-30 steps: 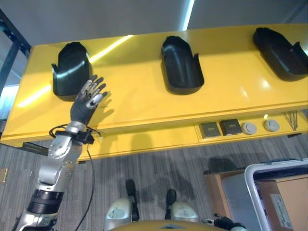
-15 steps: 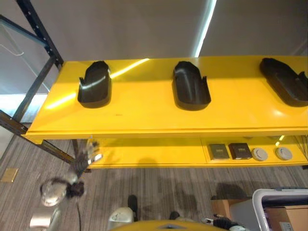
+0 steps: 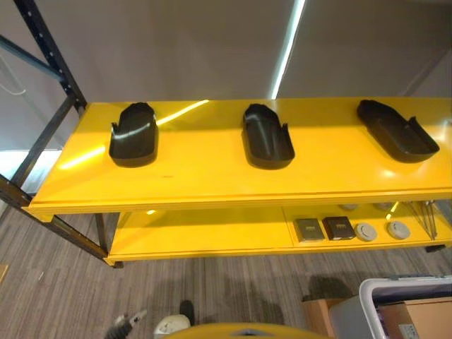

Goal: Move parts from the plastic box to the shelf.

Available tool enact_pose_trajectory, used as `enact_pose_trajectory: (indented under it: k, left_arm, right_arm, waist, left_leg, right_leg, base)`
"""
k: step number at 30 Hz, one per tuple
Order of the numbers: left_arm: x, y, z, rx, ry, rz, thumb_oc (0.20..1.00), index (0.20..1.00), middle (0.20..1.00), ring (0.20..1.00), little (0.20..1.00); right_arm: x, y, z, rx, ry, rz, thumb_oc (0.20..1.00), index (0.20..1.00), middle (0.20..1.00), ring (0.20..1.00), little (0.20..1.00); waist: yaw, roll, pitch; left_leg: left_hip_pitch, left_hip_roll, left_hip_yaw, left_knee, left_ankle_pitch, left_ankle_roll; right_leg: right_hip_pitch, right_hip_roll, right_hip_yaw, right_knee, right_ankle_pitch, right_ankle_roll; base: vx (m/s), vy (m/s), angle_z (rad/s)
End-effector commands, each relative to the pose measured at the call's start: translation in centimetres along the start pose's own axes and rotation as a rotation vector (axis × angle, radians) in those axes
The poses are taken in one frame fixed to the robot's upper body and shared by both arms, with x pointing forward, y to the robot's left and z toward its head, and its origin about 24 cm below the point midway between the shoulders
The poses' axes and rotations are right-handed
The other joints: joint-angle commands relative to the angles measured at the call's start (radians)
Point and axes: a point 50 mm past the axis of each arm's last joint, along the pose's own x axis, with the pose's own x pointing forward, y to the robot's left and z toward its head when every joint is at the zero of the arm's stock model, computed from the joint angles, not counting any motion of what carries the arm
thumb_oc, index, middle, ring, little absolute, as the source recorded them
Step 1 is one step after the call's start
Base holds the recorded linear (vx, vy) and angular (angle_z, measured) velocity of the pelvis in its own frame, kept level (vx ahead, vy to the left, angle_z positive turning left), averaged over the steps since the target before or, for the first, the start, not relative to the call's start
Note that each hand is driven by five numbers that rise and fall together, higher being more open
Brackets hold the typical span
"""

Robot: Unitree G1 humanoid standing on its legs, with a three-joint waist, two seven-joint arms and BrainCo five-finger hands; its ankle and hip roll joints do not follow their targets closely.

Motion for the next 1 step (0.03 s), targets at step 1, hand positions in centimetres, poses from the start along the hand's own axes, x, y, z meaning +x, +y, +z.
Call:
enact_pose_trajectory:
  k: [1]
  left_arm:
    - [0.63, 0.64, 2.45, -0.027, -0.086, 0.053, 1.0, 1.0, 1.0, 1.0, 1.0]
  right_arm:
    - [0.09, -1.02, 0.77, 0.013, -0.006, -0.056, 1.0, 1.0, 1.0, 1.0, 1.0]
  waist:
    - [0.014, 0.012, 0.032]
  left_leg:
    - [0.028, 0.115, 0.018, 0.074, -0.067, -0.056]
  right_leg:
    - [-0.073, -0.042, 0.042, 0.038, 0.008, 0.043]
  base:
    - [0.04, 0.002, 0.0]
